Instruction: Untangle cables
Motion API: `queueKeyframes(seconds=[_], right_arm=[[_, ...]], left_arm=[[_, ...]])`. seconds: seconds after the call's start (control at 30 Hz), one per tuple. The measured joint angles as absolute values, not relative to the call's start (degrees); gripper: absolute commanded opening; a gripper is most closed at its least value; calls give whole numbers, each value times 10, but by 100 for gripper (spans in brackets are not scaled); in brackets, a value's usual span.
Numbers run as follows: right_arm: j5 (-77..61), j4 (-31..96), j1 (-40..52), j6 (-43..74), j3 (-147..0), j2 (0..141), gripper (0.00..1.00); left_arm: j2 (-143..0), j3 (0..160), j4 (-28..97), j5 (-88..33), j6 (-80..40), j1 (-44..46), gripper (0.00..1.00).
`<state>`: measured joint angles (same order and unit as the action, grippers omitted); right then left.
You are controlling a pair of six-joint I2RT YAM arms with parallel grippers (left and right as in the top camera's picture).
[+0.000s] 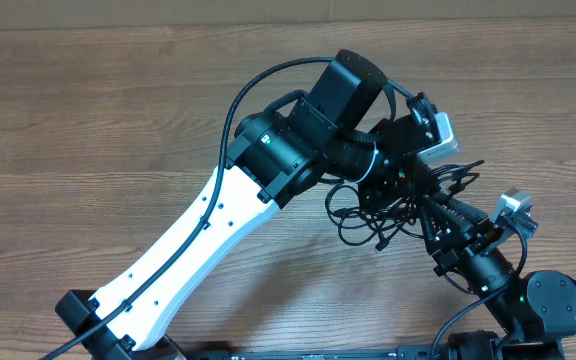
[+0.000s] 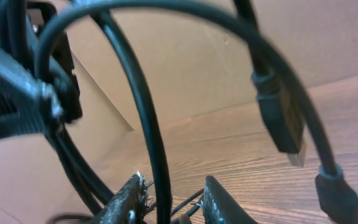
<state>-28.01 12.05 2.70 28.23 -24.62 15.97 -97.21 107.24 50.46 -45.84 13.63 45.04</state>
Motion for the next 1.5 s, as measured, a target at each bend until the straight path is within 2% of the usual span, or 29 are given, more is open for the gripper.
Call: queueKeyframes(seconds=[0.1,0.3,0.67,1.17,1.43,1.5], right_arm=[[-280,120,27,283,-246,160,26],[-276,120,27,285,-246,160,4],[-283,115,27,283,-246,160,4],[-388,-87,27,387,-243,160,4],[-402,-75,27,409,-243,160,4],[-403,-74,27,409,-243,160,7]], left_arm=[[-972,1072,486,-459,124,450,4],[-972,1072,460,-459,102,450,4],[-972,1072,494,-408,91,450,4],[-972,1073,588,-256,89,450,4],[-972,1073,592,-231,89,450,4],[-972,1073,592,-230,89,450,4]])
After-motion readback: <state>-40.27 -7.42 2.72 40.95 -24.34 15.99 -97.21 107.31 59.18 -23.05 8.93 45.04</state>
